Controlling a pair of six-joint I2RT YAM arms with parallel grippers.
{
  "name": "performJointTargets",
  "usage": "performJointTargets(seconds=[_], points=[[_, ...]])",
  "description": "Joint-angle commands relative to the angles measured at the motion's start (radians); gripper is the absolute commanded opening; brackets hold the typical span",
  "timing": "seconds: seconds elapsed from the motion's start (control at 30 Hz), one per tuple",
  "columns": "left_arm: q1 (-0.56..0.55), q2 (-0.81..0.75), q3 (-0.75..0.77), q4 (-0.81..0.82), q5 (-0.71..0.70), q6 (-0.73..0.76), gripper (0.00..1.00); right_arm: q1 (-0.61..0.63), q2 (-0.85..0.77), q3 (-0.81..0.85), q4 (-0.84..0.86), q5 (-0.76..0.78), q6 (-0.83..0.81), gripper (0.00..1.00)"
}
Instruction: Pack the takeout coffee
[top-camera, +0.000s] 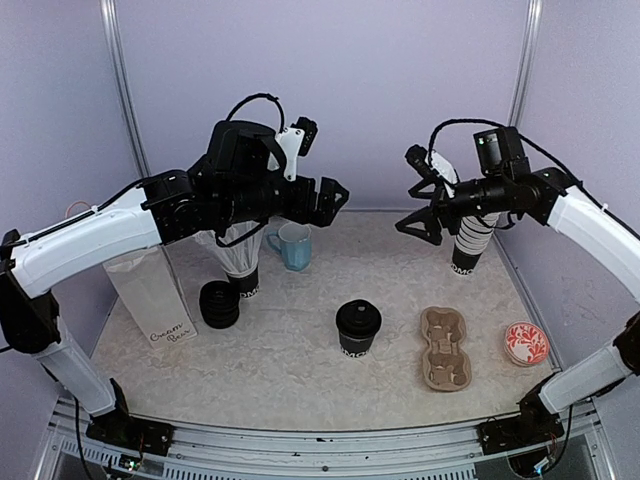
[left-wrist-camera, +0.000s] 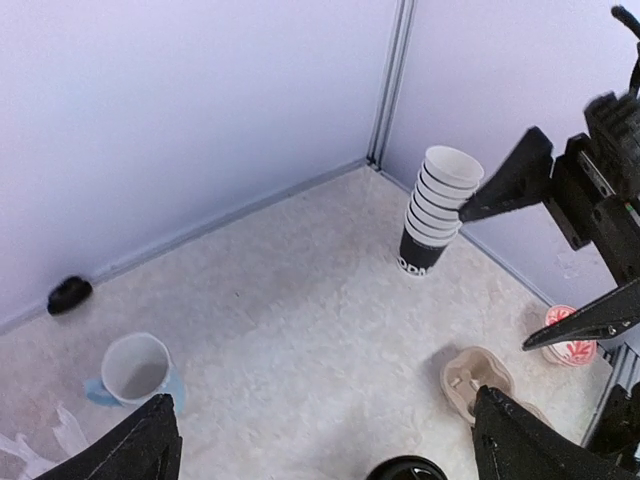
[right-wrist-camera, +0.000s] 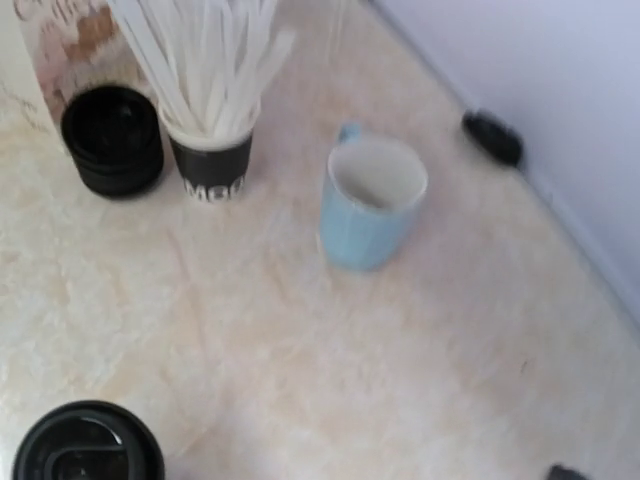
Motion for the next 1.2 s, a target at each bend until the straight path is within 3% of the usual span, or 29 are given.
performJointTargets(seconds=[0.0,0.1,0.17,0.23,0.33,0.4,0.53,0.7,0.93,1.17], points=[[-0.003,-0.028,-0.031,0.169,-0.095,0.167,0.99,-0.007,0.029,-0.051,0.016,-0.145,-0.102,0.87],[-0.006,-0.032,-0.04,0.269,-0.253,0.144,0.99,0.015,0.059,-0.075,-0.075,-0.216,-0.213,0.79],[-0.002,-0.028,-0.056,0.302,-0.447,0.083,0.99,0.056,0.07,-0.116,-0.092,-0.19,-0.261,0.79],[0.005,-0.013,-0.059,0.307,-0.521,0.08,0.99,0.106,0.075,-0.153,-0.094,-0.133,-0.302,0.82],[0.0,-0.003,-0.096,0.359,-0.499,0.141,0.99,0.171,0.093,-0.192,-0.08,-0.052,-0.332,0.93],[-0.004,-0.009,-0.127,0.394,-0.489,0.151,0.99,0.201,0.107,-0.204,-0.067,-0.02,-0.333,0.94],[-0.003,-0.026,-0.156,0.373,-0.376,0.181,0.96,0.228,0.158,-0.194,-0.068,0.026,-0.336,0.94],[0.072,-0.028,-0.099,0.218,-0.21,-0.004,0.79,0.249,0.216,-0.162,-0.079,0.047,-0.349,0.94],[0.153,-0.101,-0.221,0.279,-0.109,-0.117,0.78,0.265,0.301,-0.09,-0.121,0.048,-0.348,0.91],[0.177,-0.105,-0.252,0.283,-0.081,-0.116,0.79,0.281,0.336,-0.055,-0.151,0.045,-0.356,0.83]])
